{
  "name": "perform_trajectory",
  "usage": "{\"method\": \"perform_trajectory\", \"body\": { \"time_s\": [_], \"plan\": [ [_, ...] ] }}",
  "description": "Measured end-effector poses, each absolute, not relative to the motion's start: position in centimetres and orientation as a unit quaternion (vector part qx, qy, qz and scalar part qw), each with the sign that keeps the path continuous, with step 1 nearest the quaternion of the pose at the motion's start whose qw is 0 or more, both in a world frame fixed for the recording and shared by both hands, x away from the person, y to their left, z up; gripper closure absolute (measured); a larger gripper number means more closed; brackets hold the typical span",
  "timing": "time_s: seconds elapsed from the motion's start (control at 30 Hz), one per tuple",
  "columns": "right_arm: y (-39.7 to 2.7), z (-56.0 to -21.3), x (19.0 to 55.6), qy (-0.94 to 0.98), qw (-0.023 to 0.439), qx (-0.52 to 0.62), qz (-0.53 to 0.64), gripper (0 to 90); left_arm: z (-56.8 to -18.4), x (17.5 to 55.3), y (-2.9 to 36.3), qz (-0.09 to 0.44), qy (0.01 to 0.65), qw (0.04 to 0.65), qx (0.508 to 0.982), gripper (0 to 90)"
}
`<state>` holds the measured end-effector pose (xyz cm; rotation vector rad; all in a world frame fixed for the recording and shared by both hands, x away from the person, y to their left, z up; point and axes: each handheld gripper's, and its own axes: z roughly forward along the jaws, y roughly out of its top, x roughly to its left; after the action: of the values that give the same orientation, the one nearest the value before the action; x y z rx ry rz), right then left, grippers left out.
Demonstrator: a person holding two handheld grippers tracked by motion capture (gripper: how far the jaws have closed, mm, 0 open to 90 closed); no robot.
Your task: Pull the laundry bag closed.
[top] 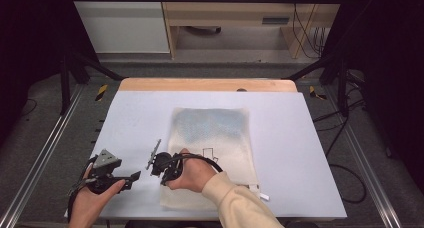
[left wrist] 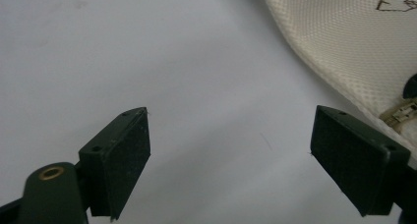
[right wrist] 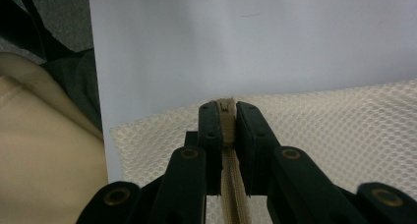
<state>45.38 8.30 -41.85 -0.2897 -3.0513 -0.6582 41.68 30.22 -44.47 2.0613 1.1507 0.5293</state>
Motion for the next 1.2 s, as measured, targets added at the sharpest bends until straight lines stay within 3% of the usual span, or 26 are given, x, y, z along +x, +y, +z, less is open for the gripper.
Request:
{"method": "perform_trajectory", "body": {
  "time_s": [0.43, 1.2],
  "plan": [
    [8.2, -41.5, 45.4, -0.974, -0.001, -0.086, -0.208, 81.9, -44.6, 39.2, 27.7, 0.166, 0.410, 0.372, 0.816, 19.2],
    [7.5, -40.8, 45.1, -0.967, -0.008, -0.089, -0.238, 82.0, -46.1, 39.2, 23.5, 0.084, 0.393, 0.413, 0.817, 20.0]
  ]
}}
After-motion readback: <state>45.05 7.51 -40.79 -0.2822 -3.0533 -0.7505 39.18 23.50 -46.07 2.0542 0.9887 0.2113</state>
